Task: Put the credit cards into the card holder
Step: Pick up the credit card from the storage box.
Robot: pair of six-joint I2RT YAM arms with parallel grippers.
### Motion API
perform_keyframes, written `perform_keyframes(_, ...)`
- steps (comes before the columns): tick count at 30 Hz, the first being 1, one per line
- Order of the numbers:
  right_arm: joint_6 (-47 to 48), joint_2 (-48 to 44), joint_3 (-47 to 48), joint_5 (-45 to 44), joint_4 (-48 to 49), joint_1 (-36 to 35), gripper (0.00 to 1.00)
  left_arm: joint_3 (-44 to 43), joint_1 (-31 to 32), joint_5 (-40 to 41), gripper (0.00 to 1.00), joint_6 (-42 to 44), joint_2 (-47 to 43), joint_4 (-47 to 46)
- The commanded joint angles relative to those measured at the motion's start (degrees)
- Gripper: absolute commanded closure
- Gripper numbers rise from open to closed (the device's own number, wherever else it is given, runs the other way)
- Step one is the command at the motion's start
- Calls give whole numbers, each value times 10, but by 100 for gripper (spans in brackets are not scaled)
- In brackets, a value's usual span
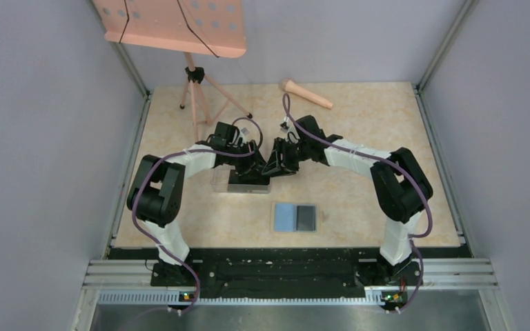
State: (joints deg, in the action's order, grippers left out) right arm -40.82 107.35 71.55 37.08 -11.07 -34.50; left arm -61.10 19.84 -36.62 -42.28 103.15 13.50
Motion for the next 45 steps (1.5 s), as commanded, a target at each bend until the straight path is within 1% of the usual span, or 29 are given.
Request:
perform_keyframes(1,-10,-38,-6,-35,52,-4,53,27,6,-27,44,-27,24,-28)
perform_keyframes(6,-9,-30,-4,-35,38,-4,53,36,6,-56,45,-55,23,-70)
perform_keyframes(12,18,-35,6,-61,0,-6,54,41,5,-66,44,-68,26,-85)
perform_keyframes(18,71,-18,52,-103,-71,-25,55,45,4,-76,44,-78,22,-98)
perform_keyframes(23,68,4,79,-109,-81,-41,55,45,4,-77,43,-80,17,-95)
perform_keyframes(27,68,17,96,-132,-102,-49,60,51,3,-85,44,-92,18,-109)
perform_keyframes(29,78,26,109,-156,-130,-55,63,53,3,-86,43,-96,15,-110)
perform_keyframes(34,107,39,138,-201,-185,-72,63,50,3,-87,44,-101,13,-105)
perform_keyframes(38,104,23,130,-202,-175,-73,62,43,2,-85,44,-91,9,-86)
perform_keyframes(43,84,-13,102,-181,-129,-68,57,7,2,-40,44,-37,-5,9)
perform_keyframes(45,64,-30,75,-163,-94,-60,56,1,2,-31,45,-25,-10,26)
